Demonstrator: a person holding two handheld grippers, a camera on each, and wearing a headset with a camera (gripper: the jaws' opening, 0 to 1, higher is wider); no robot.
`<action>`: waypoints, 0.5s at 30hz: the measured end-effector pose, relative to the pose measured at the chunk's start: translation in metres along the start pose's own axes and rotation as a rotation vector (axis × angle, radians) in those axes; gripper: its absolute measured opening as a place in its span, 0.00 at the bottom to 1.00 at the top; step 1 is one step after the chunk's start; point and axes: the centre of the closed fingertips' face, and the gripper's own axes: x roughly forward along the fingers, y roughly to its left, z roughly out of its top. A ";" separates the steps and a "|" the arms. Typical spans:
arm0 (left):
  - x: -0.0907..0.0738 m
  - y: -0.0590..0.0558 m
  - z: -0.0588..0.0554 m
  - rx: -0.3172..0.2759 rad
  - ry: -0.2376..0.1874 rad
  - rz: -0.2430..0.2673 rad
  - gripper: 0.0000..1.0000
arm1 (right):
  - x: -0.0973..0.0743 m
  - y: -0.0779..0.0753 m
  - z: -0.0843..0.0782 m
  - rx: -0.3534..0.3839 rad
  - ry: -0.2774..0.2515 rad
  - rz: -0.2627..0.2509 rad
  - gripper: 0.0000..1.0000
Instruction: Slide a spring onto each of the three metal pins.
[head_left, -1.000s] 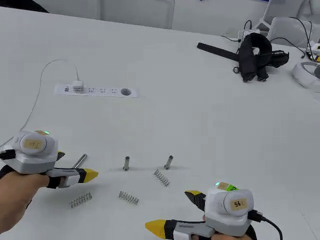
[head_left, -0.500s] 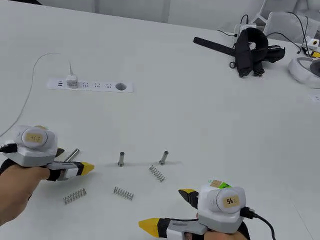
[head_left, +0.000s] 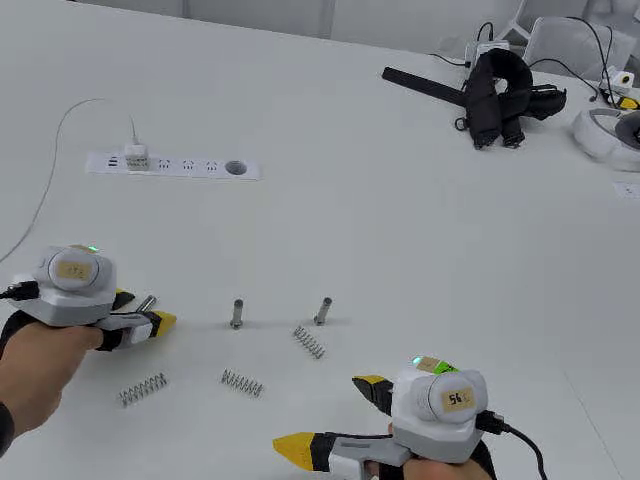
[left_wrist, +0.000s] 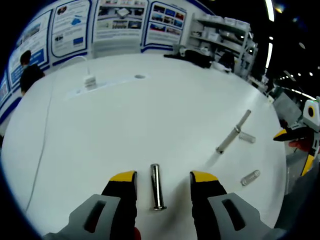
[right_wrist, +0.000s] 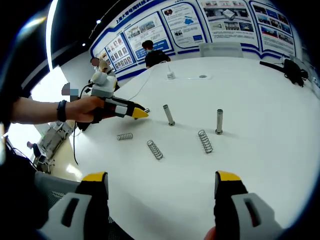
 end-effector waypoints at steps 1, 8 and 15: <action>0.000 0.000 0.000 -0.001 0.000 0.001 0.42 | 0.000 0.000 0.000 0.000 0.001 0.001 0.89; 0.000 0.005 -0.001 0.021 0.011 0.030 0.32 | 0.001 0.001 0.000 0.001 0.002 0.005 0.89; 0.002 0.007 0.000 0.051 0.022 0.052 0.21 | 0.001 0.001 -0.002 0.000 0.008 0.003 0.89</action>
